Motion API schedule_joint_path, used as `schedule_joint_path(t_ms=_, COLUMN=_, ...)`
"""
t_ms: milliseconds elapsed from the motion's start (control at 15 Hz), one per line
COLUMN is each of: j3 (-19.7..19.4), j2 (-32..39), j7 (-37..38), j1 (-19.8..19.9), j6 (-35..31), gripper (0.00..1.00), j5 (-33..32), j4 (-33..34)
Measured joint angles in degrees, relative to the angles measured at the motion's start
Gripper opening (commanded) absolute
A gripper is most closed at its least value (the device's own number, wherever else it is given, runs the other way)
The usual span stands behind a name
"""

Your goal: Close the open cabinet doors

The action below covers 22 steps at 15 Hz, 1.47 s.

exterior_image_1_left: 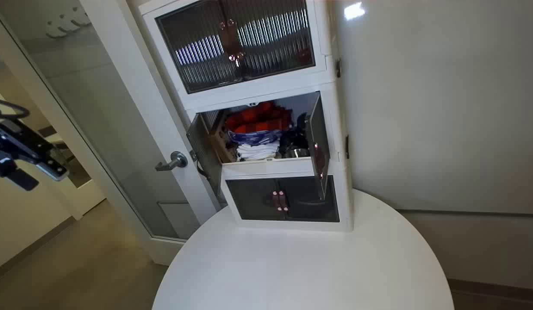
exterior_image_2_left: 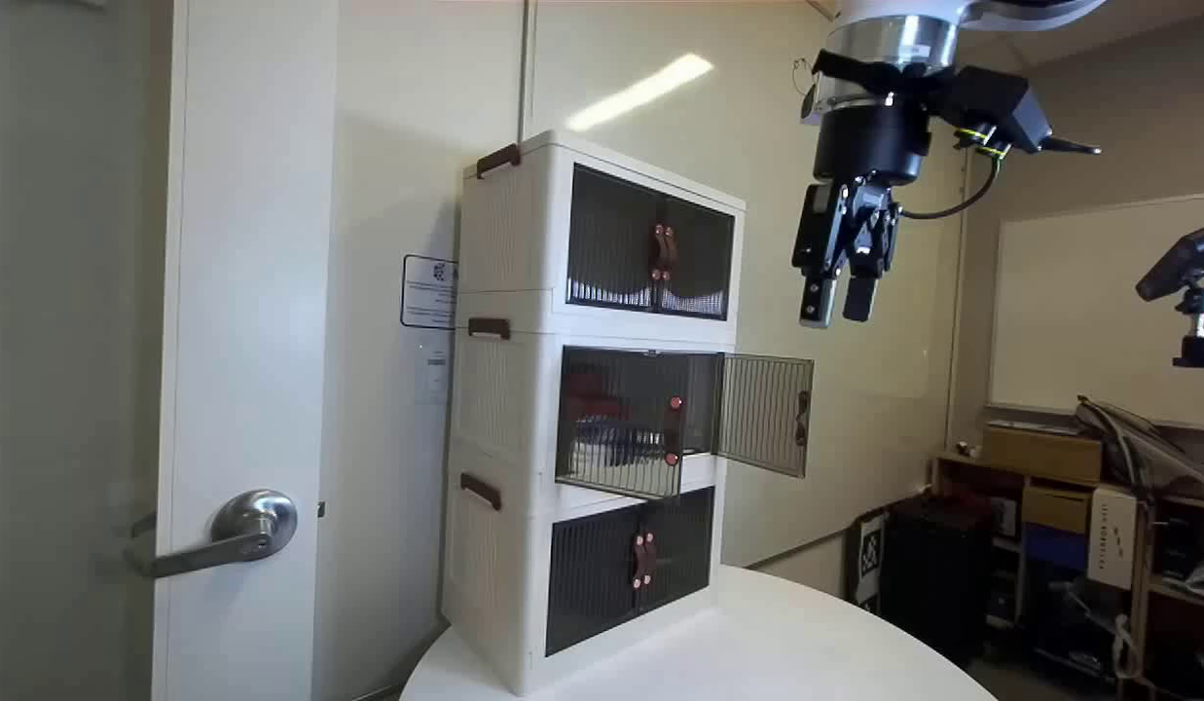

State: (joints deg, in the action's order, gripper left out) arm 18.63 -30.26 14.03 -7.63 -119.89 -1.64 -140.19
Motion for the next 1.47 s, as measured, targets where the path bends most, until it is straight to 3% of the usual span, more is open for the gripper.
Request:
schedule_joint_path(t_ms=533, j3=-0.1, j2=0.5, j7=0.0, j1=-0.1, j6=-0.1, gripper=1.00, j5=-1.6, j4=0.3)
schedule_joint_path(t_ms=1000, j3=0.0, j2=6.8, j7=3.4, j1=3.4, j6=-3.7, gripper=1.00, j5=-14.9, j4=6.1)
schedule_joint_path(t_ms=1467, j3=2.3, j2=10.7, j7=17.0, j1=6.0, j6=-6.7, gripper=1.00, j5=-32.2, j4=6.3)
